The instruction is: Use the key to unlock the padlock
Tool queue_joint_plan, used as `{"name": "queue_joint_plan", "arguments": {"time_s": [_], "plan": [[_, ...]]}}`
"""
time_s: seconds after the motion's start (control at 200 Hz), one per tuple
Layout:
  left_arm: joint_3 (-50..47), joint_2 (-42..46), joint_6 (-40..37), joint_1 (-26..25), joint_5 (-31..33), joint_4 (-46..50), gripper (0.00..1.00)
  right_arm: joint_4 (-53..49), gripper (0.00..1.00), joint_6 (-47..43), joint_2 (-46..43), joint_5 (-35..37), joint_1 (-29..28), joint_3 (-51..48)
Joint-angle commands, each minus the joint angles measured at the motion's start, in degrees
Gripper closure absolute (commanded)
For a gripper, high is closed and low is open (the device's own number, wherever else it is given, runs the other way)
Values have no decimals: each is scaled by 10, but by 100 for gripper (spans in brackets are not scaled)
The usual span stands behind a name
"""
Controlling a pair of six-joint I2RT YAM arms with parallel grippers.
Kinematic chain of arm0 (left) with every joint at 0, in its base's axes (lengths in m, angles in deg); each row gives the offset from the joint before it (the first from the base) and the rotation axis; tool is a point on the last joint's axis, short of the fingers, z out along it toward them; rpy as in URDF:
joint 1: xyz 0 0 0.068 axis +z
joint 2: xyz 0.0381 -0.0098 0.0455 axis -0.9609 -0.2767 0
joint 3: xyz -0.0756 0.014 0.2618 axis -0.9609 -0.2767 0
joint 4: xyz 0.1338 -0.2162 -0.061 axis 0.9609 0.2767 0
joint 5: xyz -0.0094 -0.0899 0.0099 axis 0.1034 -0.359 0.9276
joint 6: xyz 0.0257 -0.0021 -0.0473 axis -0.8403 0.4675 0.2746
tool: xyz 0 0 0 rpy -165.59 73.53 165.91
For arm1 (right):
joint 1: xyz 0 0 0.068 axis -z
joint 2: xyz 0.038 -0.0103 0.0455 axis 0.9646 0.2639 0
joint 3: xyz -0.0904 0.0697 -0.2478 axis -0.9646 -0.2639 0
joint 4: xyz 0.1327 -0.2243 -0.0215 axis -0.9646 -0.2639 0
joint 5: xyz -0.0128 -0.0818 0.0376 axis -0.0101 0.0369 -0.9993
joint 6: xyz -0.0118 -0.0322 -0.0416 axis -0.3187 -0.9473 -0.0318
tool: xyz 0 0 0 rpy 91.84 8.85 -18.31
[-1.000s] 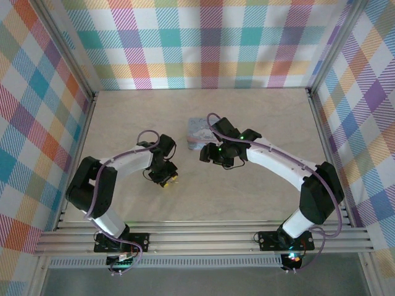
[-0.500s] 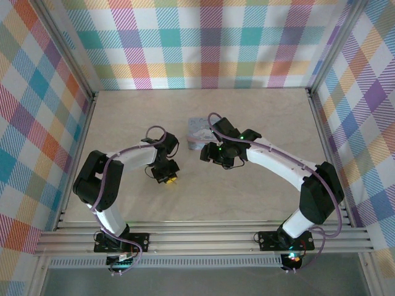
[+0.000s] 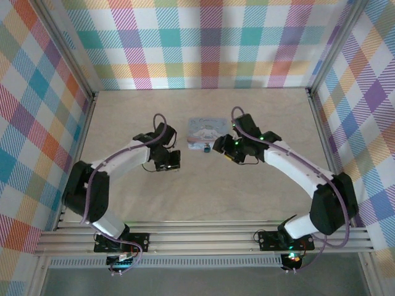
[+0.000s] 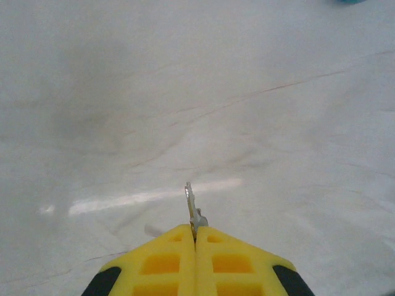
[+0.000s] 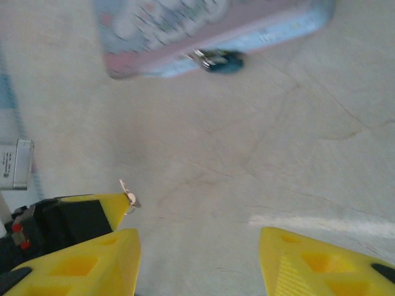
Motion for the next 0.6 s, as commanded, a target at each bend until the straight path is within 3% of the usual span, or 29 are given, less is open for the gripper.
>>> {"name": "queue_joint_plan", "arguments": {"time_s": [0.0, 0.155, 0.315, 0.43, 0.54, 0.595], "plan": [[56, 38, -86, 10, -62, -4, 100, 77, 47, -9, -27, -71, 10, 1], [112, 44, -117, 38, -171, -2, 100, 119, 49, -19, -14, -143, 13, 22], [176, 34, -93, 53, -230, -8, 100, 207, 49, -21, -10, -196, 12, 14], [238, 4, -69, 55, -253, 24, 100, 228, 48, -94, -19, -183, 0, 8], [278, -19, -41, 55, -285, 40, 100, 244, 61, -182, -19, -171, -18, 8], [290, -24, -29, 55, -292, 45, 100, 258, 63, -211, -14, -171, -22, 9]]}}
